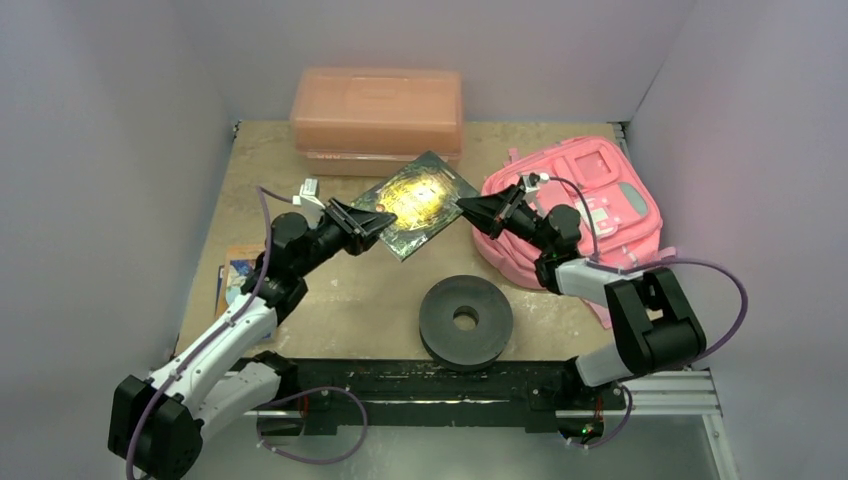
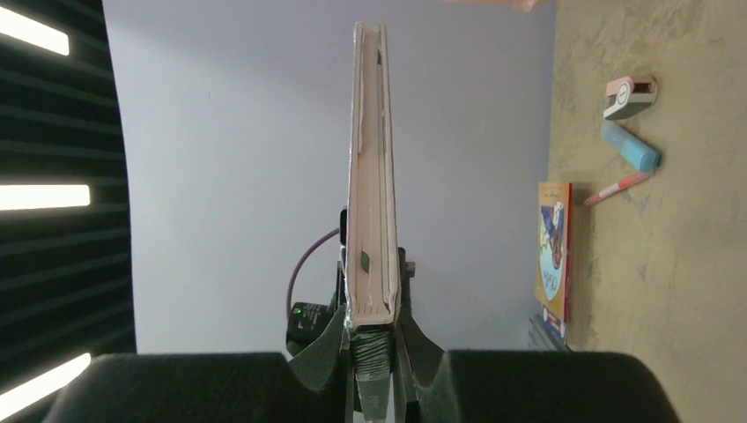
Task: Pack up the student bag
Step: Pick up the book from the center of the board.
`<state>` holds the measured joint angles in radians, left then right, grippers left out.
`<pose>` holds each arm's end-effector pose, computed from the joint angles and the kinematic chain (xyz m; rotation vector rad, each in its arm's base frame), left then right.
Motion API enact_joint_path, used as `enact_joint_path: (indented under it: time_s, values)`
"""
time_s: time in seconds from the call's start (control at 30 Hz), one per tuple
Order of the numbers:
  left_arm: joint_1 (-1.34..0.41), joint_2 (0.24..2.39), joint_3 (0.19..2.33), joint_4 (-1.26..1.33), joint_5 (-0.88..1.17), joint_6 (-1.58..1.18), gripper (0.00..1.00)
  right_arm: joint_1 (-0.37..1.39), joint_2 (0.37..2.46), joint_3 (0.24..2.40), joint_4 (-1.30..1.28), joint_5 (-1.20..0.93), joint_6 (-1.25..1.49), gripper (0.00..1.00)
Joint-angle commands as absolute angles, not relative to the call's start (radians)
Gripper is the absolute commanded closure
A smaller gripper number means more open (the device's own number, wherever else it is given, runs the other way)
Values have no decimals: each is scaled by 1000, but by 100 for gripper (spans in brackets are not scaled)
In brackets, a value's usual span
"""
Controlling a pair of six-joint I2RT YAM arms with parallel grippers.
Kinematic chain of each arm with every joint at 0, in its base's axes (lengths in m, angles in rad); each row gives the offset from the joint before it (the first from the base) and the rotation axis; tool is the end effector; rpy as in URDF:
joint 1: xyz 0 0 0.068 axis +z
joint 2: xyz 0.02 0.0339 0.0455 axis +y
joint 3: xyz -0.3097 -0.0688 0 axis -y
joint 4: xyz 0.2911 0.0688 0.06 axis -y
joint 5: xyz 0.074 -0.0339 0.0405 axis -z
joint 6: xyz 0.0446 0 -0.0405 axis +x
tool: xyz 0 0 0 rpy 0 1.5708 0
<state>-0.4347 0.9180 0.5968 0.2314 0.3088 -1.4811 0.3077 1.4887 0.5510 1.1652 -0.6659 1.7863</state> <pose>0.2147 -0.1147 0.3141 -0.7322 1.8232 -1.6284 0.2980 0.1236 0.2476 0.5811 1.7022 2.0819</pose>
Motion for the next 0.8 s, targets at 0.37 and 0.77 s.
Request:
enact_joint_path:
  time_s: [0.37, 0.77]
  values:
    - [-442, 777, 706, -160, 103, -1279, 100, 311, 1207, 701, 405, -613, 1108, 43]
    - [-442, 754, 934, -609, -105, -1076, 100, 310, 1212, 972, -254, -224, 470, 11]
